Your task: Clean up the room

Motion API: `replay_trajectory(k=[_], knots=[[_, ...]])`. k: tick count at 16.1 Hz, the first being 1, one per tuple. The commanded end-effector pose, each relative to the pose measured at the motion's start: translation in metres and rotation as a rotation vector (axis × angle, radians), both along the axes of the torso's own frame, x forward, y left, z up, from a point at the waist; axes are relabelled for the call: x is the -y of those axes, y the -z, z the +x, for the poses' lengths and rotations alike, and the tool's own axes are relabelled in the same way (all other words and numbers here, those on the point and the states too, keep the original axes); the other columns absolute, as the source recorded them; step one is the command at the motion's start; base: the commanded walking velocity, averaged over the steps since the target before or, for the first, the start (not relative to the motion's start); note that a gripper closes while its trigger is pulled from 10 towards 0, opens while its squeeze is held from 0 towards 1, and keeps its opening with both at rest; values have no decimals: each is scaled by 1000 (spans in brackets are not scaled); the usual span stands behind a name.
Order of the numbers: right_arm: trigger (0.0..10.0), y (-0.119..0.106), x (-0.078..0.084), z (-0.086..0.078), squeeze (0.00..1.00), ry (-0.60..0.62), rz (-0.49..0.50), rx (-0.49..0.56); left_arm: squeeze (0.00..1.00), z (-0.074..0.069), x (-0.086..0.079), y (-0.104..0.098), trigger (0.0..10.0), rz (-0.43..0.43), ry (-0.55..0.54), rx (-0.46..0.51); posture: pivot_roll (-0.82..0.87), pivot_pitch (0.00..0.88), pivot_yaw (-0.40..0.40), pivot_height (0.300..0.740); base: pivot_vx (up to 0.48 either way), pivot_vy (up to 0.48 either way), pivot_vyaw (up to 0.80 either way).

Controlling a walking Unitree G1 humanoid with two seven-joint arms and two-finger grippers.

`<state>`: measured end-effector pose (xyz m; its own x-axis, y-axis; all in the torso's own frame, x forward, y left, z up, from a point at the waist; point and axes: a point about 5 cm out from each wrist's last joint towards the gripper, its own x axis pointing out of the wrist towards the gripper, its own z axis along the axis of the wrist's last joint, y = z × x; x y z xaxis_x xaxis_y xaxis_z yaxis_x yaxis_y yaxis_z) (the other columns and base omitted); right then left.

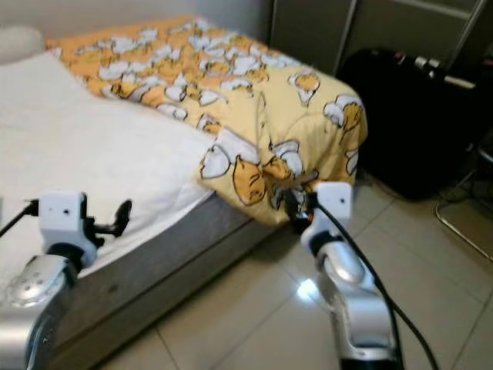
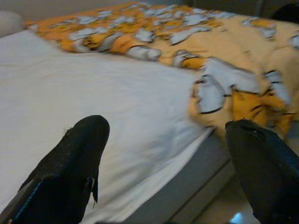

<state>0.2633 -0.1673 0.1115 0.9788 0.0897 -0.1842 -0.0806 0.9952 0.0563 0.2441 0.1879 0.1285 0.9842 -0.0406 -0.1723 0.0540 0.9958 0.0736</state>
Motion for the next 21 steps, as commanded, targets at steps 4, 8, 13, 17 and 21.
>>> replay_trajectory(k=[4,8,13,17,21], knots=[[10000,1,2,2,0,16,-5,-8,0,0,-4,0,10000,8,-7,-1,-50,0,9,740,364,0,0],[10000,2,4,2,0,16,-9,-7,0,0,-1,2,10000,9,-2,-5,-45,0,0,740,364,0,0],[10000,3,1,3,0,4,-8,-5,0,2,0,2,10000,11,3,-1,-43,0,2,740,364,0,0],[10000,5,2,5,0,23,-19,-13,0,3,2,2,10000,13,20,1,-46,0,5,740,363,0,0],[10000,6,-1,5,0,-3,-32,-23,0,4,4,3,10000,12,28,3,-50,0,2,740,361,0,0]])
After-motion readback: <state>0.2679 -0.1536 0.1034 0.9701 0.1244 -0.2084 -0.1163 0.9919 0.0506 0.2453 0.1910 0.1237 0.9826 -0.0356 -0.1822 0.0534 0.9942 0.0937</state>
